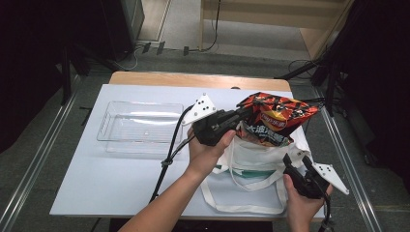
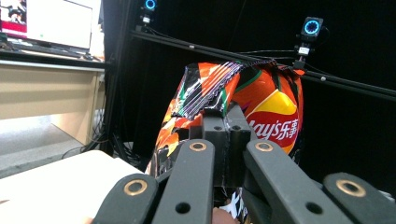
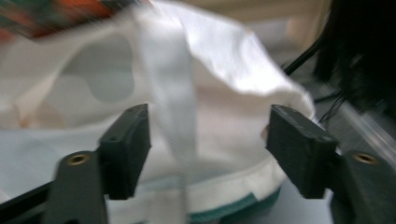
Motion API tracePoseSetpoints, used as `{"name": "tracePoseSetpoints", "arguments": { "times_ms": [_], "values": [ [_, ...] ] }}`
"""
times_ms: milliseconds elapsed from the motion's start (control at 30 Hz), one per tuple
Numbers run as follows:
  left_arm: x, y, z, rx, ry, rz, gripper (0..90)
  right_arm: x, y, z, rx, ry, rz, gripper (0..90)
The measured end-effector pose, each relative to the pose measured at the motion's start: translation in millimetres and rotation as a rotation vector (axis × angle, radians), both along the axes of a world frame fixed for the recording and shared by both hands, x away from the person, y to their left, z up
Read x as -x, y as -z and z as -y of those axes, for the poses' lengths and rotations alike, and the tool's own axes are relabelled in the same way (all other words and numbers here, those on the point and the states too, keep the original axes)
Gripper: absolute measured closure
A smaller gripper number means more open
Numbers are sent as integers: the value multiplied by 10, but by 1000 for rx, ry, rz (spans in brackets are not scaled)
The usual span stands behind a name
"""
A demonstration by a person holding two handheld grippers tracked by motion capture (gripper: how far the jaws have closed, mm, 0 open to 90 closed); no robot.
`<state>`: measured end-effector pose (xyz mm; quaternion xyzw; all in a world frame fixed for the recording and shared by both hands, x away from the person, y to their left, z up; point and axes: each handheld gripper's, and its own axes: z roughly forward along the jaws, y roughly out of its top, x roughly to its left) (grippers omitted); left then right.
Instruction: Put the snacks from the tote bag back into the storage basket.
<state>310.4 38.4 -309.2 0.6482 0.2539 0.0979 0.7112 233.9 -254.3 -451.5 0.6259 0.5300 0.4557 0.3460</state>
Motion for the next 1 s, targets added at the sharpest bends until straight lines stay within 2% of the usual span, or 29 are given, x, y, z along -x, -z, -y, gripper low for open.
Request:
{"name": "tracePoseSetpoints", "arguments": {
  "times_ms": [33, 67, 100, 133, 167, 200, 233, 267, 333, 433, 567, 633, 767, 867, 1000],
  "values": [
    [1, 0, 21, -9, 2, 4, 900, 62, -37, -58, 3, 22, 29, 305],
    [2, 1, 32, -14, 4, 6, 900, 147, -76, -131, -4, 38, 77, 338],
    [5, 3, 49, -15, 6, 6, 900, 196, -96, -183, -12, 37, 102, 374],
    [3, 6, 57, -19, 7, 7, 900, 256, -119, -281, -20, 4, 139, 434],
    [1, 11, 62, -21, 6, 5, 900, 283, -125, -369, -19, -49, 155, 512],
    [-1, 17, 68, -17, 8, 1, 900, 286, -120, -455, -8, -124, 161, 610],
    [-5, 27, 75, -16, 10, -4, 900, 274, -112, -520, -5, -186, 156, 640],
    [-3, 33, 82, -16, 10, -7, 900, 244, -90, -626, -14, -274, 139, 672],
    [1, 43, 94, -16, 11, -6, 900, 172, -25, -757, -51, -383, 104, 716],
    [10, 46, 113, -17, 15, -6, 900, 84, 68, -916, -88, -467, 30, 769],
    [12, 47, 123, -10, 17, -7, 900, -10, 175, -1109, -37, -575, -64, 796],
    [15, 48, 129, -5, 18, -9, 900, -45, 205, -1181, 13, -580, -116, 816],
    [29, 25, 138, 9, 26, -12, 900, -116, 222, -1219, 21, -582, -181, 852],
    [47, -7, 150, 21, 36, -10, 900, -130, 228, -1229, 37, -588, -194, 861],
    [85, -46, 188, 25, 45, 3, 900, -125, 227, -1232, 42, -588, -188, 858]
  ]
}}
